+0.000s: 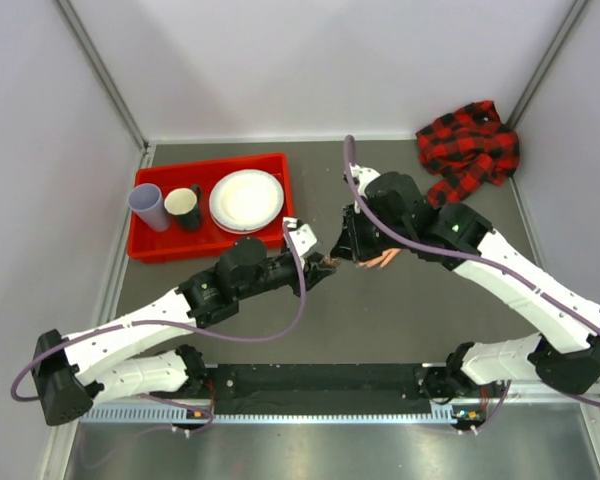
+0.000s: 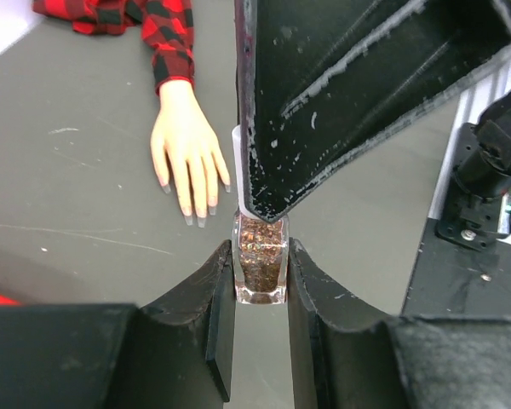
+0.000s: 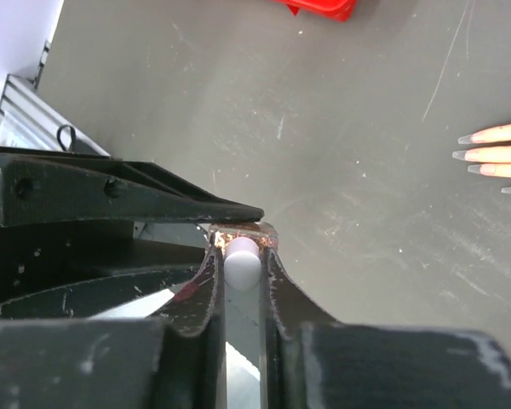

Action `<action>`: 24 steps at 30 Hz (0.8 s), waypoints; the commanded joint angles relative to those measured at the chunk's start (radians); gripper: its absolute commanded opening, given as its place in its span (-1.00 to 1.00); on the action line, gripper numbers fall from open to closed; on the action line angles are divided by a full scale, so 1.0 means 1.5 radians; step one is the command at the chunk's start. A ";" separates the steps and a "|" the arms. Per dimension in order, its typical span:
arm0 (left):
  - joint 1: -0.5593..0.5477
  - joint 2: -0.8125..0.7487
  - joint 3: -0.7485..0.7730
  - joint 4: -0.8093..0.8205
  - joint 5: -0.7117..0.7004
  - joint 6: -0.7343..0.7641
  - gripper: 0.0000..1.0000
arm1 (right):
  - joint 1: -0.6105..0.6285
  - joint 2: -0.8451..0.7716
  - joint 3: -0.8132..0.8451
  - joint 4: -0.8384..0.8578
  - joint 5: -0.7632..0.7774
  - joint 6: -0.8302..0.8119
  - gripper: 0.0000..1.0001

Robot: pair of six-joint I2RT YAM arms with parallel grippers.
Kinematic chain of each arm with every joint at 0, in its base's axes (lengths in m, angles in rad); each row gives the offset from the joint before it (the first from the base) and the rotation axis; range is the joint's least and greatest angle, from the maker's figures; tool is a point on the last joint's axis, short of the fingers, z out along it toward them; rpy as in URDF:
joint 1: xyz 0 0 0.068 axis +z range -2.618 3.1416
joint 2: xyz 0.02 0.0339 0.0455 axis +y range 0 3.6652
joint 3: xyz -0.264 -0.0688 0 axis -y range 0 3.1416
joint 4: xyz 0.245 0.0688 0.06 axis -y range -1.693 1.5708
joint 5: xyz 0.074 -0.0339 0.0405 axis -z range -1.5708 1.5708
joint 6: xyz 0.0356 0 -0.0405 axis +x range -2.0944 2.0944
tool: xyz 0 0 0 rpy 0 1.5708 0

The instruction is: Paint the nails

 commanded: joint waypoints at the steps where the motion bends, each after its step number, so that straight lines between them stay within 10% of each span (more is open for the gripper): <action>1: -0.002 -0.037 -0.002 0.048 0.055 -0.025 -1.00 | 0.004 -0.014 -0.005 0.013 -0.033 -0.040 -1.00; 9: -0.001 -0.101 -0.017 0.130 0.382 -0.111 -1.00 | 0.004 -0.145 -0.133 0.182 -0.268 -0.168 -1.00; 15: -0.001 -0.018 -0.018 0.478 0.683 -0.417 -1.00 | 0.004 -0.215 -0.204 0.261 -0.496 -0.224 -1.00; 24: -0.001 -0.026 0.041 0.200 0.560 -0.225 -1.00 | 0.004 -0.253 -0.194 0.196 -0.449 -0.254 -1.00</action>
